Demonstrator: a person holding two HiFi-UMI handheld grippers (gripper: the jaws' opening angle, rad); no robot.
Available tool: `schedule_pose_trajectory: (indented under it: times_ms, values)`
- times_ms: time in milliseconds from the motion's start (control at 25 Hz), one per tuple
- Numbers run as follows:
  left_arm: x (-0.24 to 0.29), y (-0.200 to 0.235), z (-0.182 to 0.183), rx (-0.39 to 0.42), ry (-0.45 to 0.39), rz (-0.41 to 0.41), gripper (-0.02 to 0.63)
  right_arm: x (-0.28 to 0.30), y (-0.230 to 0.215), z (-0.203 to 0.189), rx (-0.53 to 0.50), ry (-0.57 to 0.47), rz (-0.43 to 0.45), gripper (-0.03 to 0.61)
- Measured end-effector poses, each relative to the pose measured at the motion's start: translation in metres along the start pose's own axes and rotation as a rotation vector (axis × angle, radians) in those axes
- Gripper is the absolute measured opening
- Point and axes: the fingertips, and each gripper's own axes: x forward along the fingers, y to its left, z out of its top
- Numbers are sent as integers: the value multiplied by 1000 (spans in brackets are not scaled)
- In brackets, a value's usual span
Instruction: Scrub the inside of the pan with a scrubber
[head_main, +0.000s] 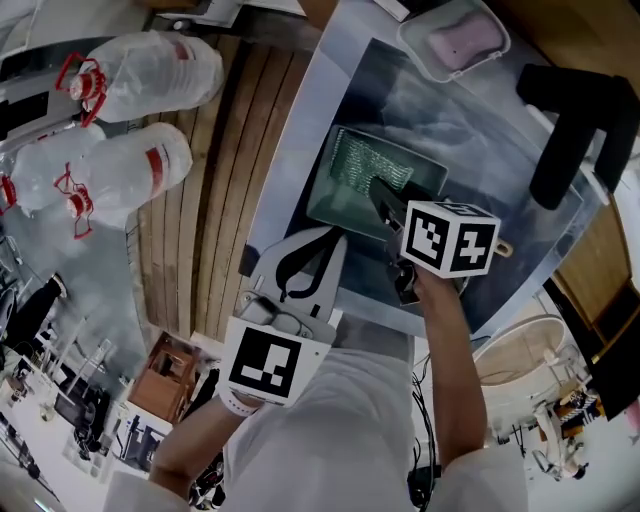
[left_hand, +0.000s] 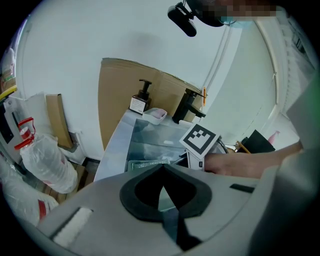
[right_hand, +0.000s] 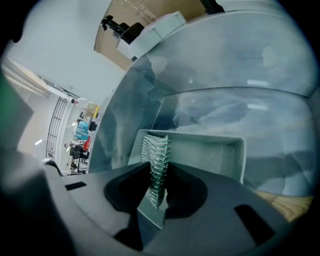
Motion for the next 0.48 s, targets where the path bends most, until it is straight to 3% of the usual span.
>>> schedule_pose_trajectory:
  times_ms: [200, 480]
  values:
    - [-1, 5, -2, -3, 6, 4, 5, 2, -8, -5, 113, 21, -62, 71]
    - [0, 11, -7, 2, 18, 1, 3, 0, -16, -8, 175, 33, -99, 71]
